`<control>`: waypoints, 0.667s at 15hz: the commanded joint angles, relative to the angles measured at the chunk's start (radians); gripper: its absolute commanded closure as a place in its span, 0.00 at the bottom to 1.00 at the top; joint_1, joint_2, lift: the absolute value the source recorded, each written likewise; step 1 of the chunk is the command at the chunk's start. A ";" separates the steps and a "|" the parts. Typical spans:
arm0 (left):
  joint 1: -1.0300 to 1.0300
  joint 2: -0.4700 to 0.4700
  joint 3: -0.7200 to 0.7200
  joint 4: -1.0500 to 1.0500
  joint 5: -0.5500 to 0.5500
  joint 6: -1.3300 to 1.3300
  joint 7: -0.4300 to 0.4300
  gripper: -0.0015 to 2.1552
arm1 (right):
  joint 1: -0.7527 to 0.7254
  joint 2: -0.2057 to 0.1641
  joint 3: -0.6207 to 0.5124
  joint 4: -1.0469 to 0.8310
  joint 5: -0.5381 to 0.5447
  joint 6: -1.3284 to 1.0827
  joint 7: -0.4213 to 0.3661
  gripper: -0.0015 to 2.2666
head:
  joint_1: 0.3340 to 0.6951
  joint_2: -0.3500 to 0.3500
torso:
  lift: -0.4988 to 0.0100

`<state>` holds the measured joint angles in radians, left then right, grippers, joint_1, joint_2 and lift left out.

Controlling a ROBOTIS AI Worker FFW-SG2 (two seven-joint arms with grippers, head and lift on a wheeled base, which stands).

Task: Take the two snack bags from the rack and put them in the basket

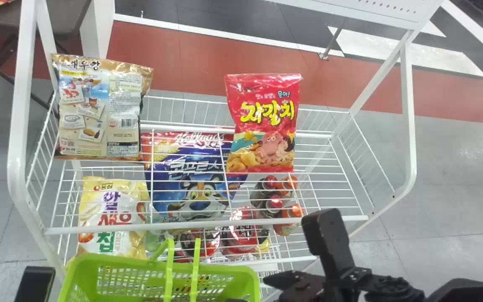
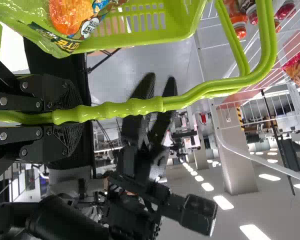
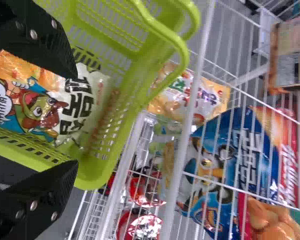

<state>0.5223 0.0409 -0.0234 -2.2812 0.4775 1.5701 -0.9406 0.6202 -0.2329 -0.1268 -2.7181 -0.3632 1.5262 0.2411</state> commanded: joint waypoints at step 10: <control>0.001 -0.003 -0.024 0.046 -0.008 -0.012 -0.001 0.87 | 0.242 0.144 0.110 0.319 0.227 -1.465 -0.002 0.03 | 1.00 0.00 | 0.96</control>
<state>0.5215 0.0397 -0.0436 -2.2451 0.4707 1.5657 -0.9413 0.8006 -0.0870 -0.0641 -2.4457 -0.1972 0.2450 0.2628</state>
